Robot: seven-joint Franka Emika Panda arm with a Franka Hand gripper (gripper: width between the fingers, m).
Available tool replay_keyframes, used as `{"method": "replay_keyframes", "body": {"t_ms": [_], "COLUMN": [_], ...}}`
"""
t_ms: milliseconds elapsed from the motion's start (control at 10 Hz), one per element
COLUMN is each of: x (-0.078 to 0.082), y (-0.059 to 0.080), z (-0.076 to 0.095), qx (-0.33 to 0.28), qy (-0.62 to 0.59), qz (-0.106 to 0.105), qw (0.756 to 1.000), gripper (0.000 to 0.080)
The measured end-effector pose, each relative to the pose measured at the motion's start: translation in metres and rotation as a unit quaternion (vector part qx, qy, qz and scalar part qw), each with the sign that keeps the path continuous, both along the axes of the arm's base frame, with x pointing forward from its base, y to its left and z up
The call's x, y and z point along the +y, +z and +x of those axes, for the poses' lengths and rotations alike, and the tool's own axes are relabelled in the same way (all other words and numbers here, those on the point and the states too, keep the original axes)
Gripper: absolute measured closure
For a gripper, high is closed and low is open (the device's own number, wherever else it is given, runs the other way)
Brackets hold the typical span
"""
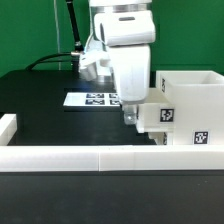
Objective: Assemble drawer
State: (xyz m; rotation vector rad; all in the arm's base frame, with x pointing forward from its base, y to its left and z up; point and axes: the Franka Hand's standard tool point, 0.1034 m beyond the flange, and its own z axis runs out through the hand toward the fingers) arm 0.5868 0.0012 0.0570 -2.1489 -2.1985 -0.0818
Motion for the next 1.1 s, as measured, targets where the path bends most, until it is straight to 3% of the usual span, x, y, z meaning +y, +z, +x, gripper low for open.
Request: {"method": "replay_keyframes", "body": {"t_ms": [500, 1100], "x": [0.028, 0.033], "y": [0.001, 0.003], "z": [0.000, 0.001], "qx": [0.001, 0.010], "qy": [0.001, -0.001], "qz": [0.002, 0.001], "qw": [1.000, 1.000], "gripper": [0.0150, 0.0150]}}
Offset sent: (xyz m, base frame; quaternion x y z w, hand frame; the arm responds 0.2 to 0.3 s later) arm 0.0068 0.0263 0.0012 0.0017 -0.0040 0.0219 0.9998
